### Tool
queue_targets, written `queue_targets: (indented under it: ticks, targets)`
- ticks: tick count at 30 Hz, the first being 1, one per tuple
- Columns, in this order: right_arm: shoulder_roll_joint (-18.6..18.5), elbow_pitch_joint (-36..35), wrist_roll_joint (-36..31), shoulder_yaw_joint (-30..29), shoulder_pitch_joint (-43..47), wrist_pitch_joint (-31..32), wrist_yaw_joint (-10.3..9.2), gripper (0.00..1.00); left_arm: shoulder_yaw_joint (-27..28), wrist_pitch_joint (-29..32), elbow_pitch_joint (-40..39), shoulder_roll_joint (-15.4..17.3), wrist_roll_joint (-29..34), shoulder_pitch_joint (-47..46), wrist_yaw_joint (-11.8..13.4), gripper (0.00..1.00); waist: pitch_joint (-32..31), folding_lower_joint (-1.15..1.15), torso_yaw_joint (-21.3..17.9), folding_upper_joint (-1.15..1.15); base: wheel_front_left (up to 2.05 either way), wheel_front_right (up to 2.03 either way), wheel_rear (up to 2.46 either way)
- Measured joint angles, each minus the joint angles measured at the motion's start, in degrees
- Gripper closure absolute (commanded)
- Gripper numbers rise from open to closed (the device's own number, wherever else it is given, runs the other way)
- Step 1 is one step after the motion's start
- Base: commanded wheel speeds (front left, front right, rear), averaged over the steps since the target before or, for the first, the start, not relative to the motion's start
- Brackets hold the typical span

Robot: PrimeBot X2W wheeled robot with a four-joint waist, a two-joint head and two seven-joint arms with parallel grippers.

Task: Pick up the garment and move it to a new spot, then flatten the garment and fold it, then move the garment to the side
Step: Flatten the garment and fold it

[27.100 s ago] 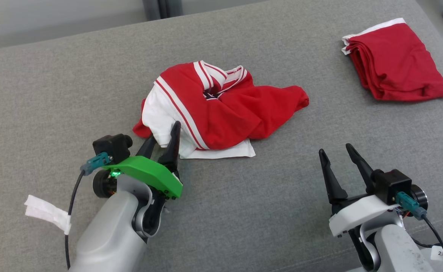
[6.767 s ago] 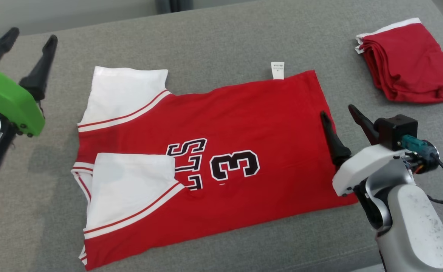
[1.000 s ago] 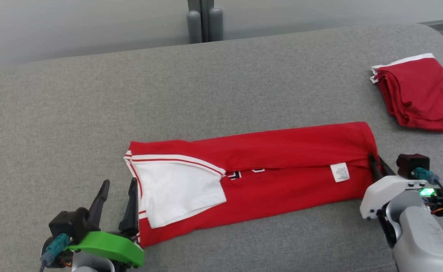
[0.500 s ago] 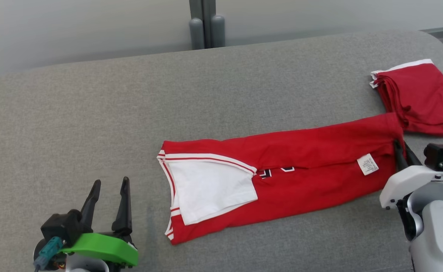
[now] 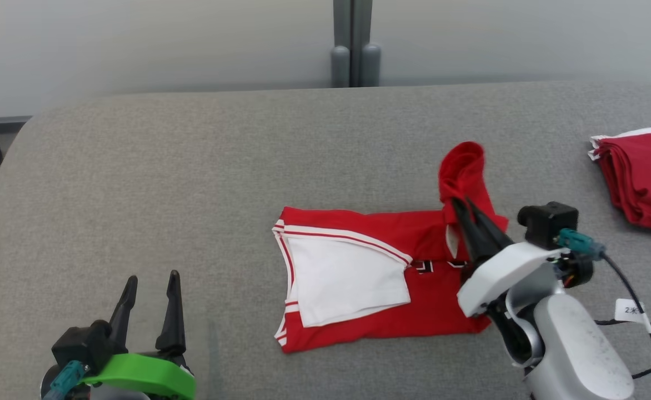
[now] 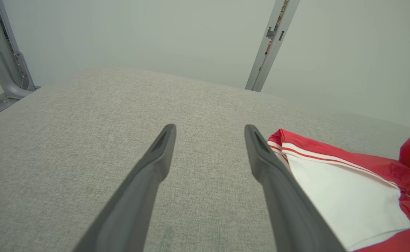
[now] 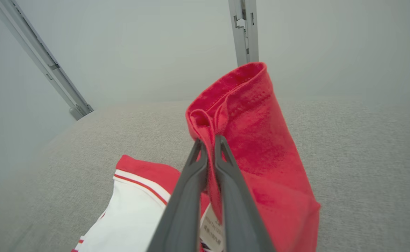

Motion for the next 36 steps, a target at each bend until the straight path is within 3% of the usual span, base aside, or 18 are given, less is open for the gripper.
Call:
queue_targets:
  ticks: [10, 25, 26, 27, 28, 29, 36]
  targets:
    - [0.04, 6.31, 9.70, 16.74, -2.12, -2.00, 0.00, 1.00, 0.86, -0.01, 0.80, -1.22, 1.00, -0.02, -1.34, 0.00, -0.14, 0.00, 5.40, 0.00, 0.00, 0.00, 0.00]
    - [0.02, 19.47, 18.93, 28.53, -12.94, -5.81, -0.02, 1.00, 1.56, -0.01, 2.35, -3.63, 3.20, -2.01, -2.87, 0.00, 3.37, 0.00, 8.74, 0.00, 0.00, 0.00, 0.00]
    - [0.02, 20.04, 19.78, 29.44, -13.43, -5.89, -0.02, 0.96, 1.67, 0.00, 2.45, -3.74, 3.31, -2.24, -3.03, 0.00, 3.52, 0.00, 8.81, 0.00, 0.00, 0.00, 0.00]
    - [0.02, 20.56, 20.69, 30.41, -13.78, -5.98, -0.02, 0.69, 1.76, 0.00, 2.59, -3.82, 3.48, -2.38, -3.11, 0.00, 3.63, 0.00, 8.84, 0.00, 0.00, 0.00, 0.00]
    - [0.00, 20.92, 21.23, 31.31, -14.07, -5.97, -0.02, 0.53, 1.85, -0.01, 2.69, -3.89, 3.59, -2.40, -3.21, 0.00, 3.66, 0.00, 8.82, 0.00, 0.00, 0.00, 0.00]
    - [0.02, 21.25, 21.70, 32.11, -14.36, -6.21, -0.02, 0.00, 1.97, -0.01, 2.89, -3.96, 3.69, -2.41, -3.25, 0.00, 3.65, 0.00, 8.75, 0.00, 0.00, 0.00, 0.00]
    - [0.02, 21.87, 24.12, 35.16, -16.75, -9.94, -0.02, 0.00, 2.36, -0.01, 3.56, -4.45, 4.35, -2.40, -3.63, 0.00, 3.00, 0.00, 7.44, 0.00, 0.00, 0.00, 0.00]
